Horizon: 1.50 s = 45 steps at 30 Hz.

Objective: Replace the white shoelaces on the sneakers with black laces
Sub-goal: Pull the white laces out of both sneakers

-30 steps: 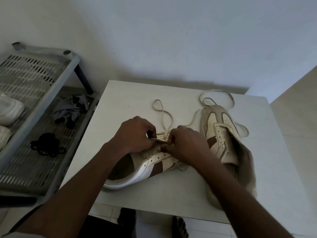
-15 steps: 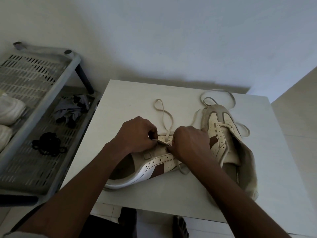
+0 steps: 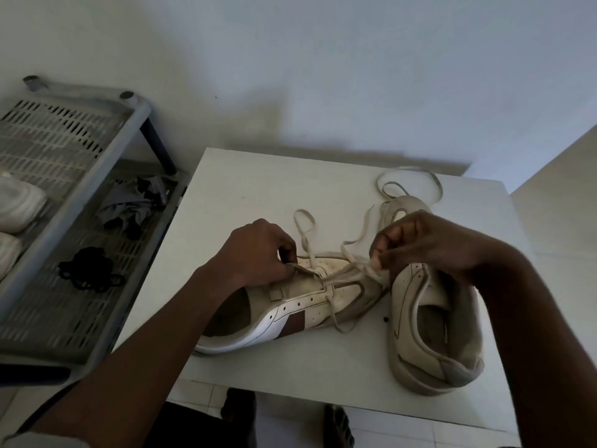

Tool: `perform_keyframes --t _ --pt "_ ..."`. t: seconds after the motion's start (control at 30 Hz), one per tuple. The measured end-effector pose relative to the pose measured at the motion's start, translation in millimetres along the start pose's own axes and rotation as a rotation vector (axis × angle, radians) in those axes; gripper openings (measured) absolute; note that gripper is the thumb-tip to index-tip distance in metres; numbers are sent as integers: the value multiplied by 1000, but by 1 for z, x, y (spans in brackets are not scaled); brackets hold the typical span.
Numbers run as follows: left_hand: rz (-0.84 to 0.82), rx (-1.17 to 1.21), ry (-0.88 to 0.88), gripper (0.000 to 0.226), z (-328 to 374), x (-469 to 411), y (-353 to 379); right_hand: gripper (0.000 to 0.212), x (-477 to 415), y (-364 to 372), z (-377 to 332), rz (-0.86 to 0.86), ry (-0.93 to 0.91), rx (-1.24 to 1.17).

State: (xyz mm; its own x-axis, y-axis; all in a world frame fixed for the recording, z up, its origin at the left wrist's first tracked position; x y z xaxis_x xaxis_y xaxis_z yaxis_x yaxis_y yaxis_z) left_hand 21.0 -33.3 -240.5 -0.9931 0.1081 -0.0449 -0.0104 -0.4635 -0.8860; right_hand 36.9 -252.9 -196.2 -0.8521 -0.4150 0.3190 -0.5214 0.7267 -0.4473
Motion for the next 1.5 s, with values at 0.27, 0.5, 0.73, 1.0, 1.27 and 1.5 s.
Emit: perform_keyframes --t 0.27,0.5,0.73,1.0,1.27,1.5 --pt "-19 -1 24 7 2 -2 2 44 -29 79 0 194 -101 692" --pt "-13 3 27 9 2 -1 0 7 -30 76 1 247 -109 246" --pt "-34 9 8 16 0 -1 -1 47 -25 74 -7 178 25 -403" --pt "-15 -67 104 6 1 1 6 42 -23 43 -15 -7 69 -1169" --pt "64 111 275 44 24 -1 13 31 -27 45 -10 316 101 -920" --pt "128 336 96 7 13 -5 13 61 -14 15 2 443 0 266"
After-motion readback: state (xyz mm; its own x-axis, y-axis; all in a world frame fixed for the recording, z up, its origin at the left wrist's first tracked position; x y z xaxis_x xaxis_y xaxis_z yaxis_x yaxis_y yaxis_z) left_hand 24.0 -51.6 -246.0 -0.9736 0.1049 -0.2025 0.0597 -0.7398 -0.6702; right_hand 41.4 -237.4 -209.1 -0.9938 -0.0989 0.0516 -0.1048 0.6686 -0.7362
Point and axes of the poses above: each hand's wrist, its own x-axis away from the middle knuckle, its own y-axis out of the palm, z = x × y, the point moved 5 cm from there along -x, towards the middle knuckle, and after that the axes turned 15 degrees about z, right-handed, at the moved point
